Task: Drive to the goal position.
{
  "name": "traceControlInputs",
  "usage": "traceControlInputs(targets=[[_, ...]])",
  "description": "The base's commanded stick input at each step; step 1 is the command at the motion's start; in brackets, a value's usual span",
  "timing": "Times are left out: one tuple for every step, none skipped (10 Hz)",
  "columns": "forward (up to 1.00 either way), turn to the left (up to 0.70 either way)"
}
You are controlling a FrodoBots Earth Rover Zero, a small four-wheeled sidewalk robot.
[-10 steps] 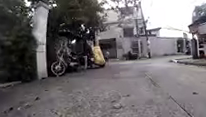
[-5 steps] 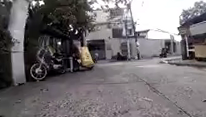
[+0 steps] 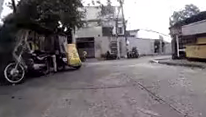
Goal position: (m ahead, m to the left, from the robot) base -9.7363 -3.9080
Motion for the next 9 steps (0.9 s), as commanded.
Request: traceControlInputs(targets=[[0.0, -0.45], [0.0, -0.45], [0.0, -0.45], [0.0, -0.45], [0.0, -0.45], [0.0, -0.45], [0.0, -0.45], [0.0, -0.45], [0.0, -0.45]])
